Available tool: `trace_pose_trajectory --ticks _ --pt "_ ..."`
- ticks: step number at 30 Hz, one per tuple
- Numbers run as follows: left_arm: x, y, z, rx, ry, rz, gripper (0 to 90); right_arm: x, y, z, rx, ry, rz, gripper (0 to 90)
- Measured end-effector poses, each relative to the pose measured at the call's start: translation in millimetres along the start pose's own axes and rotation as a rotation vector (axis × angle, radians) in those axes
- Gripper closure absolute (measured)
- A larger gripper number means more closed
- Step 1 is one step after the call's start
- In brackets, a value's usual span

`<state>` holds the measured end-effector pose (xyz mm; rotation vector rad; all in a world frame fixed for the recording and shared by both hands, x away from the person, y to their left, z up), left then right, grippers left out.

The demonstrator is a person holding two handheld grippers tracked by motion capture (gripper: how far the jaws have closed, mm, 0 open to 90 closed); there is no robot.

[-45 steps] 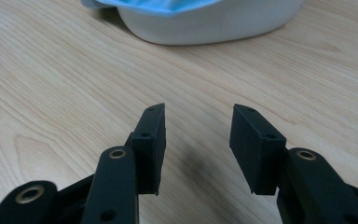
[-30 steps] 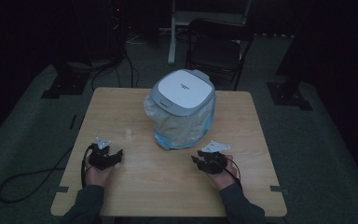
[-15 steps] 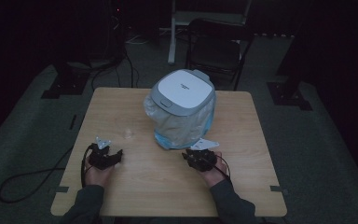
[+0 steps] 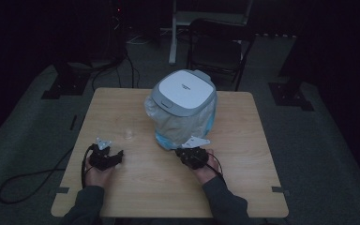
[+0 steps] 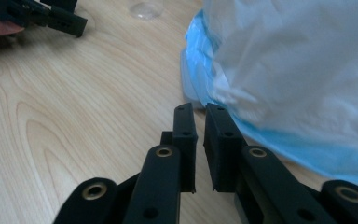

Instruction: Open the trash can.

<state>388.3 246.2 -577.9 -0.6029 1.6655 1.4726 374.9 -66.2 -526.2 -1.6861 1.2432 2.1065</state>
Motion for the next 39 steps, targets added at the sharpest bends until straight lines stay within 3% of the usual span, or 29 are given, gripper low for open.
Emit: trace_pose_trajectory --ticks 8,22,39 --pt "0.0 0.0 0.0 0.001 0.000 0.000 35.0 -10.6 -10.1 4.6 0.001 0.015 -0.013 89.7" --pt "0.0 0.0 0.0 0.001 0.000 0.000 35.0 -15.9 -32.4 9.6 0.026 -0.002 0.000 90.0" --pt "-0.1 -0.1 0.1 0.002 -0.001 0.000 35.0 -16.8 -69.2 16.8 0.054 0.017 0.035 90.0"
Point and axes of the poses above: each handheld gripper's, and its own axes: y roughly backward along the jaws, x roughly out of its underside, z roughly to its left, the point moved 5 cm from there along -y, roughly forward along the jaws, and after that the axes turned 8 degrees about -z, right-handed, at the moved point
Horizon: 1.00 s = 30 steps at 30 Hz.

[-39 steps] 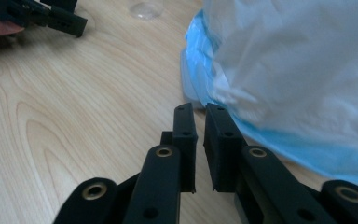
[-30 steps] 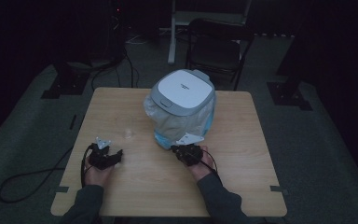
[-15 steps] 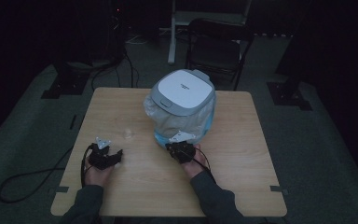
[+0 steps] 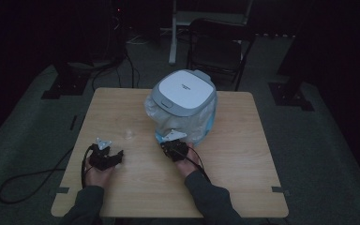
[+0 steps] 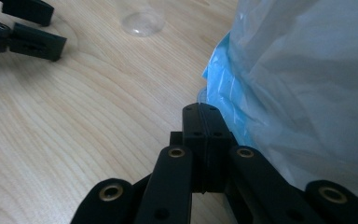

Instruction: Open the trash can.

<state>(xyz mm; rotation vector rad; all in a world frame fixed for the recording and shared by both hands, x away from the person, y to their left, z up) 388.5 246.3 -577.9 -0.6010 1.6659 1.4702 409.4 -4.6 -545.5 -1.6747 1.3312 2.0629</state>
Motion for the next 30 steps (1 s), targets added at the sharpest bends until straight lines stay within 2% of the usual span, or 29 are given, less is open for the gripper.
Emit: trace_pose_trajectory --ticks 8,16,30 --pt "0.0 0.0 0.0 0.000 -0.001 0.001 35.0 1.2 -8.3 -6.3 0.035 -0.018 0.001 90.0" --pt "0.0 -0.1 -0.1 0.000 0.001 -0.001 35.0 0.0 -11.1 -6.8 0.068 0.012 0.000 90.0" --pt "-0.1 -0.2 -0.1 0.001 0.002 -0.002 34.9 -2.3 -14.4 -4.7 0.060 -0.015 -0.001 90.0"
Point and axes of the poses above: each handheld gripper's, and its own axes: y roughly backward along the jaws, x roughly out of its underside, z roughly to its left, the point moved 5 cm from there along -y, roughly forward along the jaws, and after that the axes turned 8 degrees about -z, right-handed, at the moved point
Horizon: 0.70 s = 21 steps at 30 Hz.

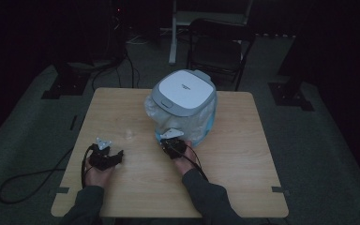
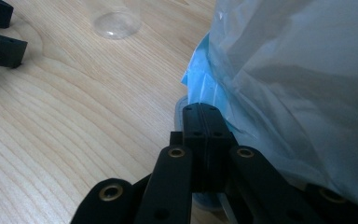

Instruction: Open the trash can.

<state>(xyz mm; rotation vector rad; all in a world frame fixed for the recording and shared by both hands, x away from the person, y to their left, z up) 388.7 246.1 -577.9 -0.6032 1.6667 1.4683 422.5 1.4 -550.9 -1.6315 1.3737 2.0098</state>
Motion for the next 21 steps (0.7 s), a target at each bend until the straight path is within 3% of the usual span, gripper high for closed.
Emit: trace_pose_trajectory --ticks 9,21 --pt "0.0 0.0 0.0 0.000 0.000 0.000 34.9 0.1 -1.9 0.7 0.002 0.006 0.008 90.0" --pt "0.1 0.1 -0.1 0.001 0.000 0.000 34.9 1.6 -4.4 1.8 0.023 0.077 0.014 90.0"
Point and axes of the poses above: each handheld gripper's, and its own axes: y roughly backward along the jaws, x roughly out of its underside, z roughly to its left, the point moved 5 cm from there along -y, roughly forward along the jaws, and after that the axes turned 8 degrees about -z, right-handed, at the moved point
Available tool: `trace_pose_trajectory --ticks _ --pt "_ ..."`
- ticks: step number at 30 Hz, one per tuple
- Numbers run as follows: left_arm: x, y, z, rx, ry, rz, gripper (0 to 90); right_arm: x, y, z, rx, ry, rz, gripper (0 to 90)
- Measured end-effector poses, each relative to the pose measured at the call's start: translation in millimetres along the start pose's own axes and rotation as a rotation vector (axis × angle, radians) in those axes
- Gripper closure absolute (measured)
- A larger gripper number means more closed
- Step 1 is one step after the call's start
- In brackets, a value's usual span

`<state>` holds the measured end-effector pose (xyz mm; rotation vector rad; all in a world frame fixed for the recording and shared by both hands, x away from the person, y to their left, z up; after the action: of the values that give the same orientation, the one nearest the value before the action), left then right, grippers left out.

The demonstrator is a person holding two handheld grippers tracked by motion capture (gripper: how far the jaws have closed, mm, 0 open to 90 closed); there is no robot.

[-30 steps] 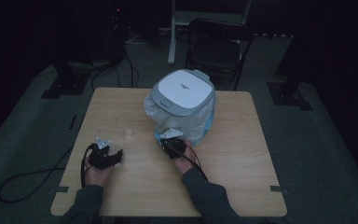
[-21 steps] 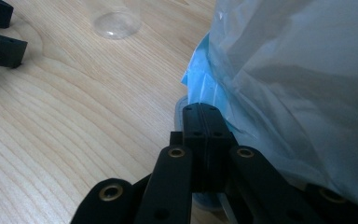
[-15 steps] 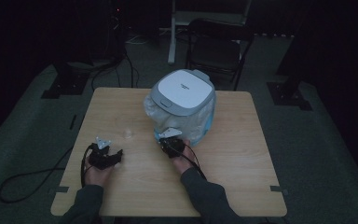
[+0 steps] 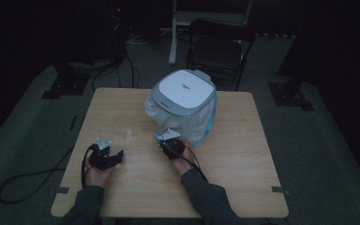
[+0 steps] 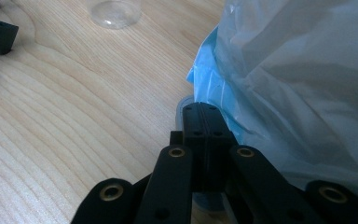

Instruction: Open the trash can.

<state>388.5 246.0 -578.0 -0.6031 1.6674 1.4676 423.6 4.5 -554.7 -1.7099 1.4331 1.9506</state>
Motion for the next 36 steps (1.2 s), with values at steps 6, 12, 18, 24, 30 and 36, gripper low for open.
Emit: trace_pose_trajectory --ticks 6,12,18,24,30,36 --pt "0.0 0.1 0.0 -0.001 0.000 0.001 35.0 0.9 -0.9 1.1 0.004 0.000 0.011 90.0" --pt "0.1 0.1 -0.1 -0.001 0.000 0.000 35.0 2.7 -2.7 1.8 0.010 0.003 0.015 90.0" --pt "0.1 0.1 0.0 0.000 -0.001 0.000 35.0 6.7 -6.1 3.1 0.013 -0.003 0.033 90.0" --pt "0.1 0.2 0.1 0.001 -0.003 0.002 34.9 8.8 -7.5 3.7 0.018 -0.008 0.030 90.0" --pt "0.1 0.4 -0.1 0.002 -0.004 0.004 35.0 9.0 -7.3 3.5 0.017 -0.010 0.030 90.0" --pt "-0.2 1.0 -1.2 0.008 -0.007 0.005 39.0 9.4 -7.2 3.6 0.016 -0.014 0.026 90.0"
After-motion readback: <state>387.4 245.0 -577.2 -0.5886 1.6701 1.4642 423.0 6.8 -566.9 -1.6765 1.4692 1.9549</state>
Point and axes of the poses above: each handheld gripper's, and its own axes: y roughly backward along the jaws, x roughly out of its underside, z roughly to its left, the point moved 5 cm from there along -y, roughly forward along the jaws, and after that the axes turned 8 degrees about -z, right-handed, at the moved point
